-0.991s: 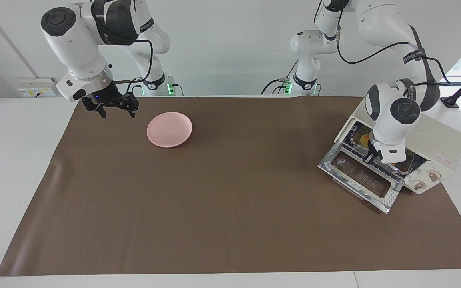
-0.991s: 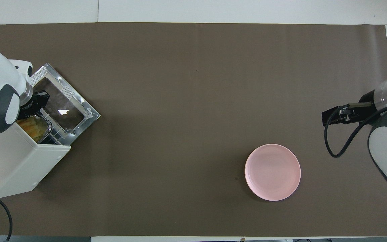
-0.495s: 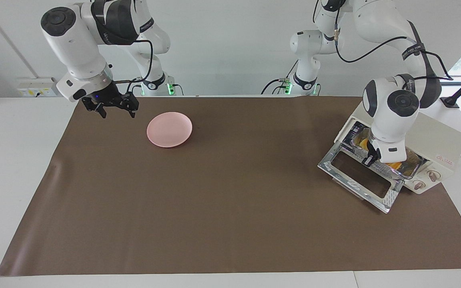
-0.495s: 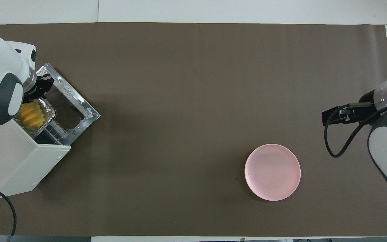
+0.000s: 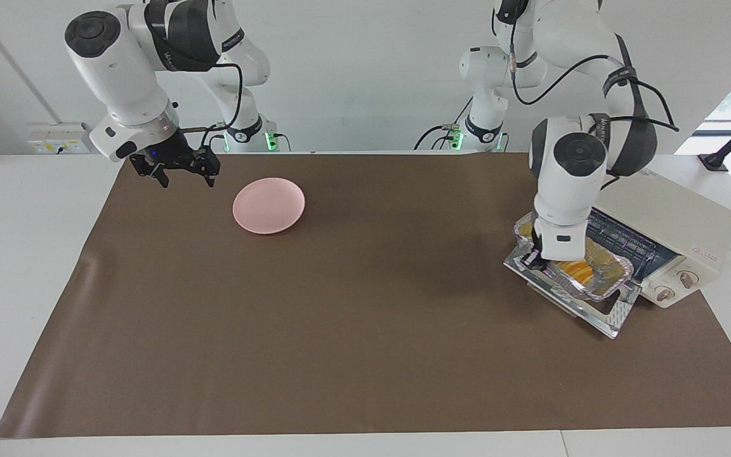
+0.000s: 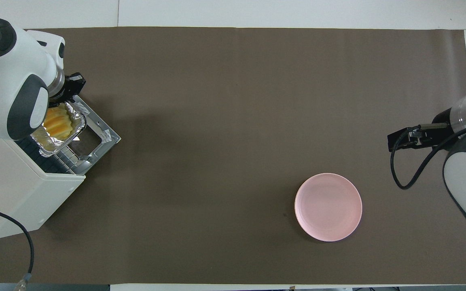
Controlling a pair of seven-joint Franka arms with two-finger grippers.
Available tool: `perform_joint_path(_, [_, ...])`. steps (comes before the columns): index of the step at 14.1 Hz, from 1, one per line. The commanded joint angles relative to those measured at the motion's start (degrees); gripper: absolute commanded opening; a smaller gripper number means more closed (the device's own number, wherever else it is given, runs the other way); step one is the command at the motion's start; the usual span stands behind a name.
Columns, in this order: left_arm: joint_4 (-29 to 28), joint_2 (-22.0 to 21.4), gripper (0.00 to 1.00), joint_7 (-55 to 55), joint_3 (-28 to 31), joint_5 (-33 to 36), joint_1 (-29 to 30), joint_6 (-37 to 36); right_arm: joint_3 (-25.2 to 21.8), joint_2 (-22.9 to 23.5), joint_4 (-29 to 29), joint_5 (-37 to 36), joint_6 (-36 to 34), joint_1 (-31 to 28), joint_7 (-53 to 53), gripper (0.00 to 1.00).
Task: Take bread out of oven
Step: 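Pull the foil tray out of the oven toward the table center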
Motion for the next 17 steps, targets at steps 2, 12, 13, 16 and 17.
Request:
perform_joint_path(2, [6.00,2.22,0.00,0.15,0.93,-7.41,-8.42,-4.87,0.70,-0.94,-0.74,-0.31,-0.38,-1.01,-1.56,1.00])
perform_joint_path(12, [13.30,12.50,0.00,-0.64,0.76,-13.41,-27.06,1.46,0.70,-0.94,-0.74,-0.39,-0.29,-1.01,-1.56,1.00])
perform_joint_path(13, [14.10,13.04,0.00,-0.47,0.58,-13.50,-27.33,1.89,0.70,-1.03,-0.74,-0.31,-0.38,-1.01,-1.47,1.00])
perform_joint_path(16, [13.58,14.18,0.00,-0.47,0.41,-6.95,-31.62,3.83,0.70,-0.94,-0.74,-0.31,-0.38,-1.10,-1.56,1.00])
perform_joint_path(17, [12.27,14.71,0.00,-0.20,0.40,-4.12,-33.82,4.87,0.70,-0.94,-0.74,-0.31,-0.29,-1.01,-1.56,1.00])
